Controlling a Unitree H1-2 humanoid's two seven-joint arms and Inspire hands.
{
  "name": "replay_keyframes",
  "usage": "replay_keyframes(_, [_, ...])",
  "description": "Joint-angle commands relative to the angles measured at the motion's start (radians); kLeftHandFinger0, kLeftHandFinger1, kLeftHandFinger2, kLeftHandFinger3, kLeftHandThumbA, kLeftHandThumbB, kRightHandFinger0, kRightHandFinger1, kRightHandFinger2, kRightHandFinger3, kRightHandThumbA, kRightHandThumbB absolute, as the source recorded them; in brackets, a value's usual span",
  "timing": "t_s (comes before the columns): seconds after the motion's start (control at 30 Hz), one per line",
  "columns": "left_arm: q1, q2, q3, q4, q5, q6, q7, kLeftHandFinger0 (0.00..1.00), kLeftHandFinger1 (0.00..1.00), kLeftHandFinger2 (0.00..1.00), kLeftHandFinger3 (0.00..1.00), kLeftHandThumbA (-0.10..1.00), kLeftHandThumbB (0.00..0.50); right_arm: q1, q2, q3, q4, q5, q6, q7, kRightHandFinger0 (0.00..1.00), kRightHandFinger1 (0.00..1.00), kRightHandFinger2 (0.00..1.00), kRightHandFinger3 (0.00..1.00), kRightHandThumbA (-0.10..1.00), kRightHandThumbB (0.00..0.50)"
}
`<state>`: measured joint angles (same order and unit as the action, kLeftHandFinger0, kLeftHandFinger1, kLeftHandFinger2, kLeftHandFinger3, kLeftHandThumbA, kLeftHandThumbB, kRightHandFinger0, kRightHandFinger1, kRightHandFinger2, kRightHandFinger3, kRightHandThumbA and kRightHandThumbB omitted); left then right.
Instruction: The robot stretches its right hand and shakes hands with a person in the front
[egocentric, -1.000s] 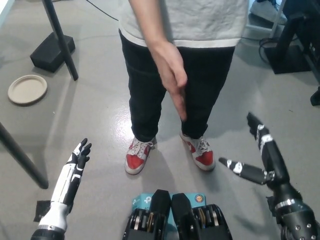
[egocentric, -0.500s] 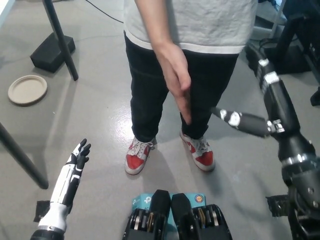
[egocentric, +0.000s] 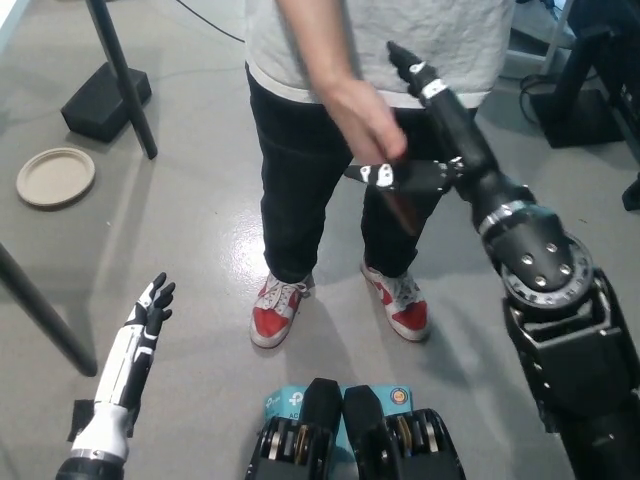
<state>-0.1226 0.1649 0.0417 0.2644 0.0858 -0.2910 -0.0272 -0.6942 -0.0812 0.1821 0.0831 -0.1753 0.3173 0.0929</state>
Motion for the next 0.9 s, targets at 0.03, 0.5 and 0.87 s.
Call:
replay_keyframes(0.03, [-0.033,0.011,0.007,-0.019,0.002,-0.046,0.016,1.0,1.0,1.0,1.0,1.0,0.115,-0.092,0.024,0.003,0.083,-0.015,0.005,0.0,1.0,1.0,1.0,1.0,1.0,0.363])
replay_keyframes(0.5, [-0.043,0.014,0.01,-0.021,0.0,-0.045,0.01,1.0,1.0,1.0,1.0,1.0,0.125,-0.177,0.049,0.013,0.215,-0.029,-0.019,-0.009,1.0,1.0,1.0,1.0,1.0,0.328])
replay_keyframes(0.87, [-0.053,0.018,0.011,-0.028,-0.008,-0.027,-0.001,1.0,1.0,1.0,1.0,1.0,0.136,-0.208,0.116,-0.027,0.332,-0.087,-0.129,-0.2,1.0,1.0,1.0,1.0,0.04,0.211])
